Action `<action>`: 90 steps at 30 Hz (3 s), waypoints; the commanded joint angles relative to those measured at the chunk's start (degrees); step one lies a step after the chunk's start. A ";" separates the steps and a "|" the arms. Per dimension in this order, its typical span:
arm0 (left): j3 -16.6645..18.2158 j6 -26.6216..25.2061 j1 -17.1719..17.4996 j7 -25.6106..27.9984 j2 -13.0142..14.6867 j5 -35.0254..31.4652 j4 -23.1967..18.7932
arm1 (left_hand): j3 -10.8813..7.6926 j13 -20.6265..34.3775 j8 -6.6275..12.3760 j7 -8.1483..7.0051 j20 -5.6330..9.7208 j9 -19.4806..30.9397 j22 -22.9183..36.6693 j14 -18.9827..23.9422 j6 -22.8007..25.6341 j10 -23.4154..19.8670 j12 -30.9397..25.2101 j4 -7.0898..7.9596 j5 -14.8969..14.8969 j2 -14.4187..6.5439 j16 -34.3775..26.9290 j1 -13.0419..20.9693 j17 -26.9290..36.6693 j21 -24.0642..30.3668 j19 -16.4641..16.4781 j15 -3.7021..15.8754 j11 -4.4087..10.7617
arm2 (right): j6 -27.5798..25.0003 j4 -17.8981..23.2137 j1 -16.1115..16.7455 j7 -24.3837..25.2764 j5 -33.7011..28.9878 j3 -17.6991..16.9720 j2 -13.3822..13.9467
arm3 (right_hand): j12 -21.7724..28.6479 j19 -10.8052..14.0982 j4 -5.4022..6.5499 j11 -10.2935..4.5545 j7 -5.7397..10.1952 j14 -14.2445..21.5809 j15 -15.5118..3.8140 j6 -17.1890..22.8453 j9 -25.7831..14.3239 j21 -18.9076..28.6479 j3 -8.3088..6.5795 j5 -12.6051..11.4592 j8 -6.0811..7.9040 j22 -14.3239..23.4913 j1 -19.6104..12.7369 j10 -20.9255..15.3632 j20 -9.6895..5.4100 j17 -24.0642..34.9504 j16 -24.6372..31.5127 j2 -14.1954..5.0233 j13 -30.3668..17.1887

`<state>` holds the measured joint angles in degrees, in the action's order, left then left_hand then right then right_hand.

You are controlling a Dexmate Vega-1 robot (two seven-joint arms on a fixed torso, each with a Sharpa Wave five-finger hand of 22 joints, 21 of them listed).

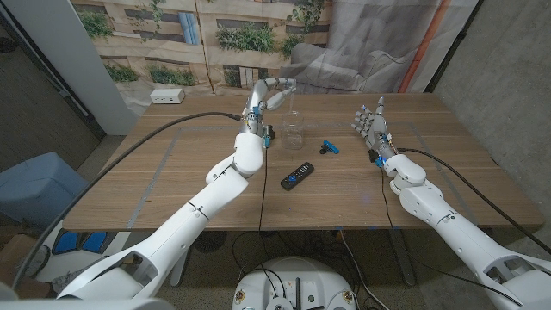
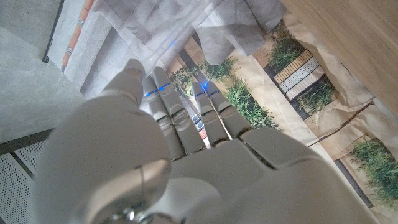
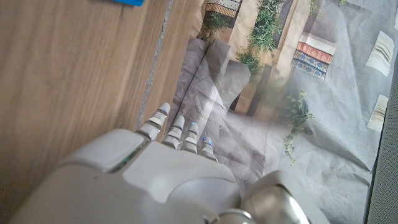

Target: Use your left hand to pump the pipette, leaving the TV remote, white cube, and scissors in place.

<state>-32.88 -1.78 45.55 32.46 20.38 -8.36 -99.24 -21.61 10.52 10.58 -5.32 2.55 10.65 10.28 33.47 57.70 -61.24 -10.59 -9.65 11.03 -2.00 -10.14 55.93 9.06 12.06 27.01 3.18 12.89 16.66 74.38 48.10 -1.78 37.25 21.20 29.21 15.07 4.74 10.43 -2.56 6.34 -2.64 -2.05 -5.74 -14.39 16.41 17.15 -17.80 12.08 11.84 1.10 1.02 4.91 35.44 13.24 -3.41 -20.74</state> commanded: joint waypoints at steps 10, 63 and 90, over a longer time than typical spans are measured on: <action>-3.63 -0.39 -3.45 0.90 -4.84 3.85 8.61 | 0.38 0.15 -0.05 0.31 2.39 0.13 0.12 -0.60 -0.33 0.26 0.02 0.21 -0.09 -0.55 0.30 -0.41 0.18 0.08 0.04 6.05 -0.27 | 0.00 0.04 0.02 0.02 0.01 -0.02 0.02 | 0.20 0.27 0.03 -0.29 0.56 -0.59 -4.48 0.16 -0.18 0.23 0.39 -0.32 0.37 0.31 -0.01 0.05 0.11 0.26 0.35 -3.31 -0.17; -3.95 -1.58 -4.50 6.07 -5.05 5.85 15.42 | 0.64 0.16 0.15 0.58 2.48 0.10 0.13 -1.16 -0.52 0.45 -0.27 0.10 -0.05 -1.03 0.25 -1.04 0.20 0.04 -0.11 6.08 -0.31 | 0.02 0.00 0.01 -0.01 0.01 -0.01 0.01 | 0.25 0.28 0.03 -0.36 0.53 -0.58 -4.51 0.14 -0.17 0.23 0.38 -0.33 0.37 0.31 -0.01 -0.09 0.16 0.25 0.36 -3.33 -0.17; -5.84 -0.86 -6.24 7.53 -6.19 3.49 18.94 | 0.21 0.15 0.64 0.18 2.63 0.05 0.09 -0.91 0.80 -0.73 -0.73 -0.34 0.12 -1.69 0.03 -0.04 0.29 0.12 0.10 6.79 -0.33 | 0.00 0.04 0.02 0.01 0.01 -0.02 0.02 | 0.23 0.28 0.03 -0.22 0.53 -0.60 -4.47 0.20 -0.18 0.23 0.38 -0.33 0.38 0.31 0.00 -0.01 0.12 0.26 0.35 -3.32 -0.16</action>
<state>-38.35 -2.78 39.70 39.20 14.70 -4.30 -81.39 -21.13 10.52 10.85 -5.32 2.55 10.64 10.26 32.44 57.75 -61.11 -11.01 -9.65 11.03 -3.11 -10.14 55.53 9.22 12.06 27.01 2.99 12.48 16.68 74.40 48.12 -1.79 37.26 21.19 29.22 15.07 4.74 10.43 -2.78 6.33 -2.64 -2.05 -5.74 -14.39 16.41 17.15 -17.80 12.07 11.84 1.10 1.24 4.91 35.44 13.24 -3.41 -20.74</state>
